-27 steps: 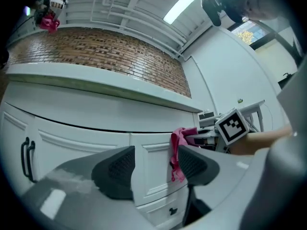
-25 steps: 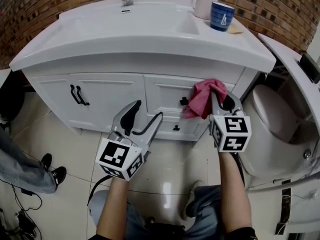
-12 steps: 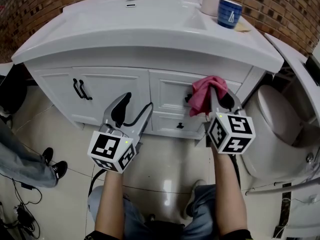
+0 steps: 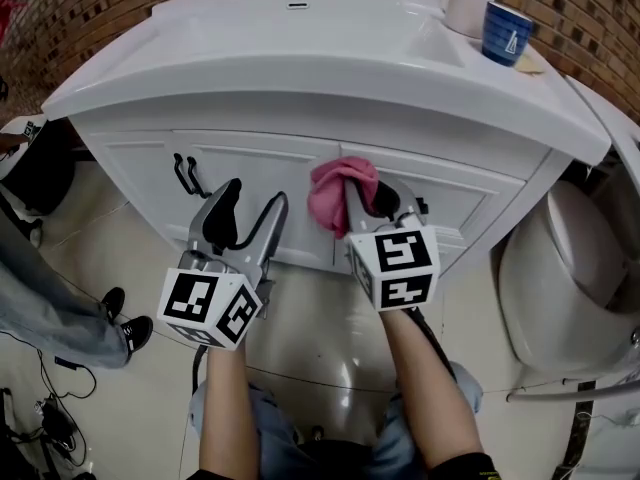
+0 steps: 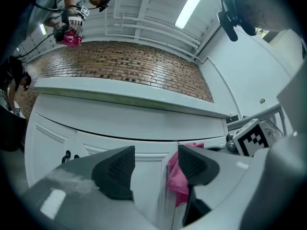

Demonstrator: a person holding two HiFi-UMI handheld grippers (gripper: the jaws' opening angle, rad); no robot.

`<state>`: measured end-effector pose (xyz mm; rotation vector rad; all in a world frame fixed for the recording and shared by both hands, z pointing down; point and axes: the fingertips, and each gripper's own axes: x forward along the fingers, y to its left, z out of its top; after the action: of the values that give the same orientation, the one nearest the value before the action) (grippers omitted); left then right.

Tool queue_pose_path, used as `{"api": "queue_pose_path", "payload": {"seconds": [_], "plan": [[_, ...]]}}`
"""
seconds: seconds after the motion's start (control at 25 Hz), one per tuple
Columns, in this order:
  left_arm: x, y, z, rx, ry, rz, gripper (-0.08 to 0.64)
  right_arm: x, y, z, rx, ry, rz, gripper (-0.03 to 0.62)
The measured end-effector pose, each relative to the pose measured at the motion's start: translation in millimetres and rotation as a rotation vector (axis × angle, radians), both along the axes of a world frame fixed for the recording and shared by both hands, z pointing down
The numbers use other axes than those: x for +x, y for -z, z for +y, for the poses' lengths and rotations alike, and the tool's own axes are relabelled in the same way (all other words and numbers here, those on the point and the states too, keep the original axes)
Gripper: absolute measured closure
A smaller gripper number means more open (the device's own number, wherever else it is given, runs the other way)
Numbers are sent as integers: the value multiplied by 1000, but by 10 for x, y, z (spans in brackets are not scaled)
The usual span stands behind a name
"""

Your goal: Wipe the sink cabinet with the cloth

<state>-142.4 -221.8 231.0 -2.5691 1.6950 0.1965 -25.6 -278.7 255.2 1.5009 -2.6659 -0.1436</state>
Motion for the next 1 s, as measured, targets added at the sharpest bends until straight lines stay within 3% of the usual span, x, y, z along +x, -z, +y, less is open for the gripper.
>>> {"api": "queue_pose_path", "payload": {"seconds": [0.2,0.48,0.72,1.0], "plan": [[57,-20,-45,1,-17,8,279,194,-59,1,2,-49,99,554],[375,-113,-89,-10,-76,-4,278,1060,-189,44,-44,-200,174,554],[550,-155,-96,-16,-106,-37,279,1806,-203,110,-50,-360,178,554],[568,-228,-127,-26,-103,-65,279,2387,-103,266,-34,-464,222,555]]}}
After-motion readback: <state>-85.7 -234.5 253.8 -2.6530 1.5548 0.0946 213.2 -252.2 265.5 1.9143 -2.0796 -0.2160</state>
